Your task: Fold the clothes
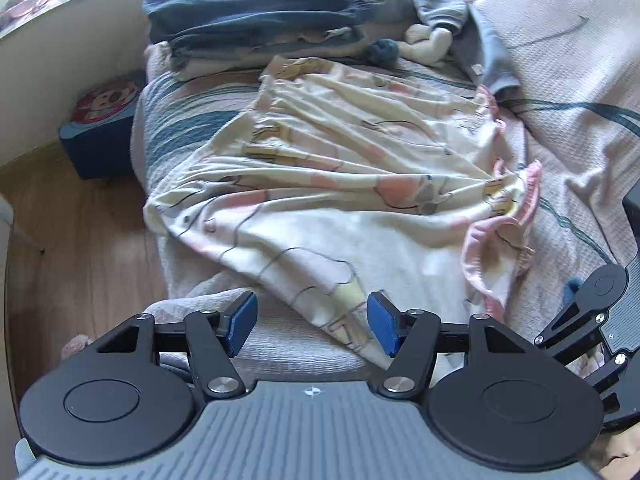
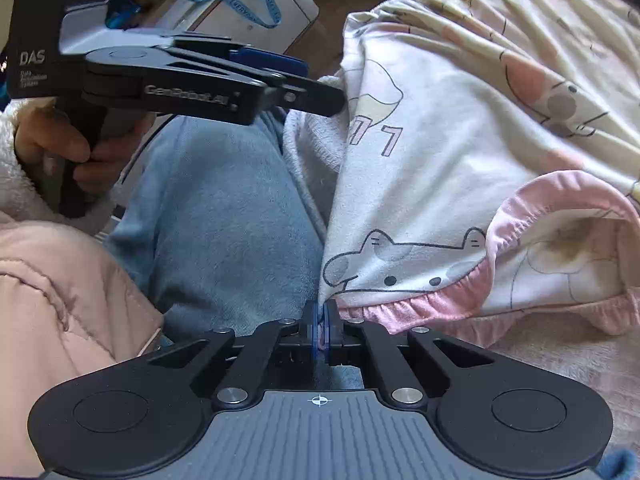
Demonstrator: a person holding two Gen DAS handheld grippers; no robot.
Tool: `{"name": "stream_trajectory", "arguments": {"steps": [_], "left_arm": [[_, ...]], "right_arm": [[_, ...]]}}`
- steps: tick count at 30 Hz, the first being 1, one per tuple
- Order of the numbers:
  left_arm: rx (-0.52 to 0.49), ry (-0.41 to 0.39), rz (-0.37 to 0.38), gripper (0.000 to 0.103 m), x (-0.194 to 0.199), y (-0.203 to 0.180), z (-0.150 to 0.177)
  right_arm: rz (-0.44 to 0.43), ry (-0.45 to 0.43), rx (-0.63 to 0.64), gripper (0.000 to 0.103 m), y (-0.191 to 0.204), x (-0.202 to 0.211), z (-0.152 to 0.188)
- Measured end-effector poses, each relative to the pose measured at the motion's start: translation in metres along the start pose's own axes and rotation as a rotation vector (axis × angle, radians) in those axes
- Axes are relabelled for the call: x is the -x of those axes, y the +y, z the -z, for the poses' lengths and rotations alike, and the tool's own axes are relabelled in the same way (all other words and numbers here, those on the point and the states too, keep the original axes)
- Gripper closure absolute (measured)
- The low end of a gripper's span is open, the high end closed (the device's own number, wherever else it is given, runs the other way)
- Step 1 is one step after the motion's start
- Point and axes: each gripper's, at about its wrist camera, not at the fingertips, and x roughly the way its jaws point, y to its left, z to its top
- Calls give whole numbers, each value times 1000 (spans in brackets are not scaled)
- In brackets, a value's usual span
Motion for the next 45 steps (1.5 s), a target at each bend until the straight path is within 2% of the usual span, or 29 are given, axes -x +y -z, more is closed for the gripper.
{"name": "stream_trajectory", "arguments": {"steps": [2, 7, 9, 10, 11, 14, 18, 21, 22, 24, 26, 30, 31, 32, 33, 35, 39, 40, 41, 42, 45], "left_arm": [[23, 9, -19, 41, -3, 7, -1], [94, 23, -72, 32, -13, 30, -10], [129, 27, -93, 30, -20, 41, -17], [148, 31, -105, 30, -25, 47, -21], [167, 35, -121, 30, -30, 53, -26], [193, 41, -162, 30, -43, 66, -41], [209, 38, -155, 31, -48, 73, -55], [216, 45, -141, 34, -52, 75, -59], [217, 49, -135, 34, -53, 75, -59], [224, 50, -128, 51, -55, 77, -60], [234, 48, -121, 59, -59, 79, -62], [269, 65, -133, 59, -72, 89, -68], [282, 68, -143, 57, -75, 93, -70], [298, 70, -154, 51, -77, 97, -71], [316, 71, -163, 45, -79, 101, -72], [337, 74, -168, 41, -83, 109, -73], [362, 88, -140, 41, -99, 119, -76], [372, 84, -127, 43, -103, 120, -76], [380, 75, -115, 48, -105, 121, -76], [385, 59, -97, 61, -105, 121, -76], [388, 22, -65, 87, -99, 118, -77]], "right_arm": [[-25, 6, -23, 94, -5, -3, -1], [-93, -24, -79, 91, -14, 11, -2], [-145, -100, -76, 83, -17, 36, -4], [-131, -148, -68, 71, -19, 50, -6], [-86, -197, -58, 68, -22, 64, -9], [87, -312, -44, 68, -43, 96, -30], [319, -414, -21, 68, -84, 116, -77], [406, -453, -23, 68, -117, 121, -110], [414, -453, -16, 68, -128, 118, -125], [436, -455, 42, 68, -134, 107, -154], [436, -452, 122, 68, -130, 96, -175], [492, -409, 250, 68, -134, 64, -225], [497, -389, 258, 68, -138, 57, -236], [495, -369, 257, 68, -141, 51, -244], [488, -354, 253, 68, -145, 48, -250], [469, -326, 255, 68, -152, 42, -260], [474, -274, 254, 66, -162, 25, -274], [492, -256, 244, 66, -163, 21, -277], [495, -246, 239, 66, -165, 17, -277], [492, -240, 236, 66, -167, 14, -278], [478, -247, 220, 66, -171, 8, -278]]}}
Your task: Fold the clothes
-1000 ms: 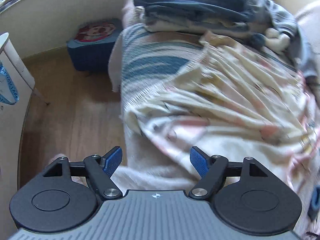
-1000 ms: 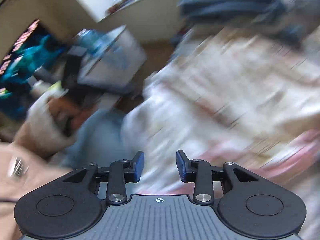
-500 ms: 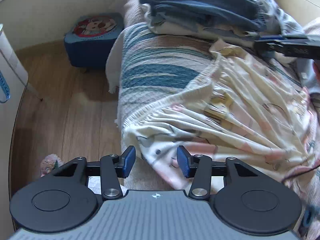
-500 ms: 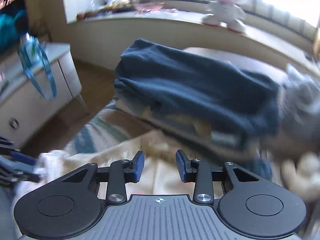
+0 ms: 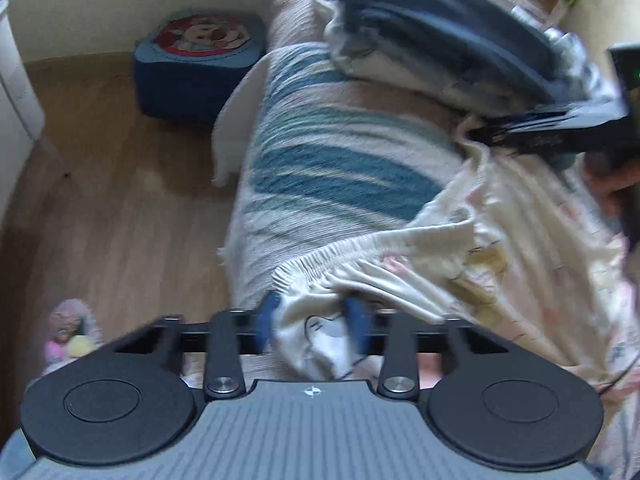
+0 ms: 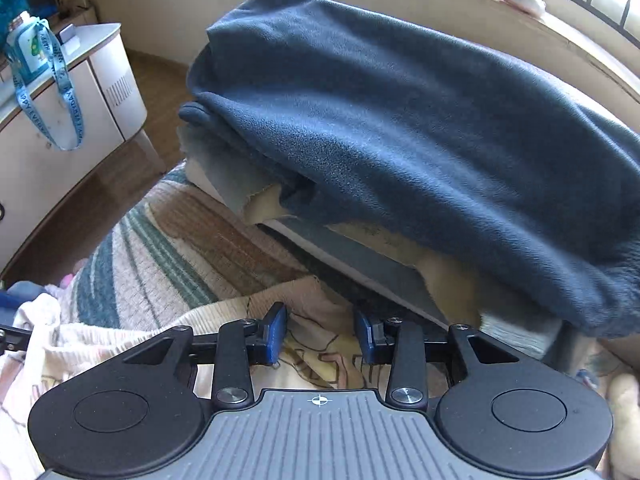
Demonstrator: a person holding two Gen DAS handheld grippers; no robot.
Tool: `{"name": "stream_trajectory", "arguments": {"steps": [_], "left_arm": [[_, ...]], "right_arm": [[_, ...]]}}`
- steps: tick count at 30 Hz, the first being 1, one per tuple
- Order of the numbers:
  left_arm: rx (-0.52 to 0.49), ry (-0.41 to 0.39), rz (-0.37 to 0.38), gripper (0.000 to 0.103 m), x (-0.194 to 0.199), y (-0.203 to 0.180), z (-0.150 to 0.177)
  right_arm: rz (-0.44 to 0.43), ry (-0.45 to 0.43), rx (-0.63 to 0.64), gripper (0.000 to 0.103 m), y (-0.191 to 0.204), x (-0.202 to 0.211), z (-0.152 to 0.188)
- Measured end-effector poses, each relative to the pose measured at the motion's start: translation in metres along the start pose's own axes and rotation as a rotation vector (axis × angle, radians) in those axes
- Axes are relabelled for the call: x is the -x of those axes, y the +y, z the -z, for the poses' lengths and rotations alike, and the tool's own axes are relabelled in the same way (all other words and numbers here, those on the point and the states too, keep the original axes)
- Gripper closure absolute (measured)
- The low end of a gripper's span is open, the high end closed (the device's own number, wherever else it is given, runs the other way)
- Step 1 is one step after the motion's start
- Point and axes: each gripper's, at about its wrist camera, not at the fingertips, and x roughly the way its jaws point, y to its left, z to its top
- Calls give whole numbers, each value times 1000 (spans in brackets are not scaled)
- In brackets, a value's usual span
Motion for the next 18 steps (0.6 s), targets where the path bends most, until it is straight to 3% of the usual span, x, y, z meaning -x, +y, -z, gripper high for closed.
{"name": "stream_trajectory", "arguments": {"steps": [1, 2, 3, 8, 13, 18], "left_arm": [[-4, -9, 5, 90, 2, -1, 0], [-6, -17, 8, 92, 5, -2, -1], [-4, -28, 9, 93, 9, -2, -2], [-57, -75, -41, 99, 33, 0, -2], [-30, 24, -96, 99, 3, 13, 5], [-10, 36, -135, 81, 5, 19, 14]], "right_arm": [[-3, -5, -14, 72, -1, 0, -1], [11, -7, -16, 91, -1, 1, -1], [32, -9, -11, 97, -1, 3, -2], [98, -91, -69, 102, -15, 29, -5], [119, -118, -139, 102, -27, 33, 4], [105, -140, -127, 102, -23, 40, 4]]}}
